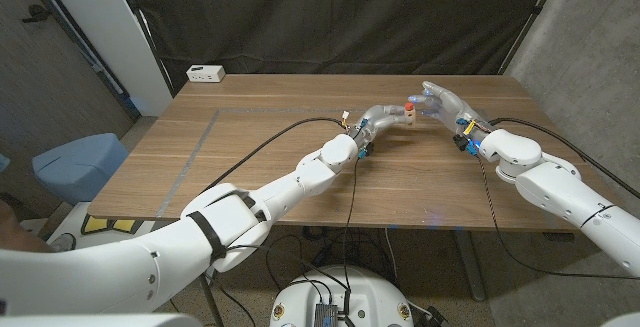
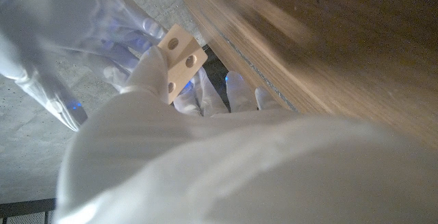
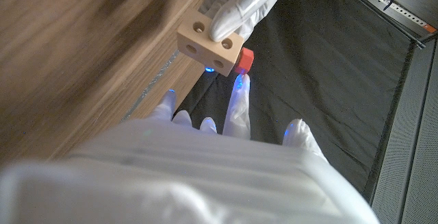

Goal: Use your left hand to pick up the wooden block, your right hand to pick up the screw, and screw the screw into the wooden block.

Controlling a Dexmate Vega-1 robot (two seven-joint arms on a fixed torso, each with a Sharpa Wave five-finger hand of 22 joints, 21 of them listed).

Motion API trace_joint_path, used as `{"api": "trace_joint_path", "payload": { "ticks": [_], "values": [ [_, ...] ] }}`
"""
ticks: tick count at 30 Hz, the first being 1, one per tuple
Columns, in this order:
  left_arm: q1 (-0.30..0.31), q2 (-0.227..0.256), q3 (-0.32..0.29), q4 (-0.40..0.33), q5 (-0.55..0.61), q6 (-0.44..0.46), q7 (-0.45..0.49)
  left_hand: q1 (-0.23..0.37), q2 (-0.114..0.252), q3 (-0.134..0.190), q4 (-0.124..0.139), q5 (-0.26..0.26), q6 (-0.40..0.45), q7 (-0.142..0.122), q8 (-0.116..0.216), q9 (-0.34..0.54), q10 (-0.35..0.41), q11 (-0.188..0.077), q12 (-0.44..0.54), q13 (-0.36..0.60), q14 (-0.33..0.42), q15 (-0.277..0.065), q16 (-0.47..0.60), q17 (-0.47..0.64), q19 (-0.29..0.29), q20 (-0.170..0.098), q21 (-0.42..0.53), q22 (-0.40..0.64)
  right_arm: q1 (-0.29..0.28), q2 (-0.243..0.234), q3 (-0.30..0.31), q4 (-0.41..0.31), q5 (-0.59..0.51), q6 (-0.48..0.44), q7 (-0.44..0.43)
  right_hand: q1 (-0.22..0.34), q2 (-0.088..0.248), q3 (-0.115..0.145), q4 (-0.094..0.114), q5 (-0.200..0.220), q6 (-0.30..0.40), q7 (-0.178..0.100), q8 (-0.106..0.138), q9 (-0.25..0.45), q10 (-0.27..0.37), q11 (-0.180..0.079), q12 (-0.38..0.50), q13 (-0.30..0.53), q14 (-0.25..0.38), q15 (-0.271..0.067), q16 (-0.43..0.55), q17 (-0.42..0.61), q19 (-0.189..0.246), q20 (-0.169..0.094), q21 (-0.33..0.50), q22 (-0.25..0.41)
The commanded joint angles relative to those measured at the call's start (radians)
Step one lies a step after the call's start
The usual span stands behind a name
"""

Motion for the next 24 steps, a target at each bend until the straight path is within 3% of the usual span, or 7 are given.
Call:
{"api": "trace_joint_path", "payload": {
  "ticks": [1,24],
  "values": [
    [0.009,0.007,0.000,-0.020,0.002,0.012,0.005,0.000,0.011,0.034,0.026,0.003,0.016,0.004,0.006,0.003,0.009,0.003,0.008,0.006,0.008,-0.044,0.005,0.003,0.003,-0.007,0.002,0.003,-0.005,0.000,0.000,0.004,0.004,-0.001,0.000,-0.003,0.004,0.008,0.004,0.009,-0.005,0.002,-0.003,0.002,-0.011,-0.001,-0.001,0.001,-0.065,-0.004,0.001,0.003,0.003,0.002,0.007,0.004],
    [0.012,0.008,0.000,-0.026,0.003,0.017,0.007,-0.001,0.012,0.034,0.027,0.003,0.017,0.005,0.006,0.003,0.009,0.003,0.008,0.006,0.009,-0.044,0.005,0.003,0.003,-0.007,0.002,0.003,-0.014,-0.006,0.004,-0.002,0.010,-0.004,0.000,-0.004,0.004,0.010,0.004,0.009,0.028,0.008,0.010,0.002,-0.001,-0.007,0.003,0.001,-0.063,-0.009,0.002,0.003,0.004,0.002,0.007,0.003]
  ]
}}
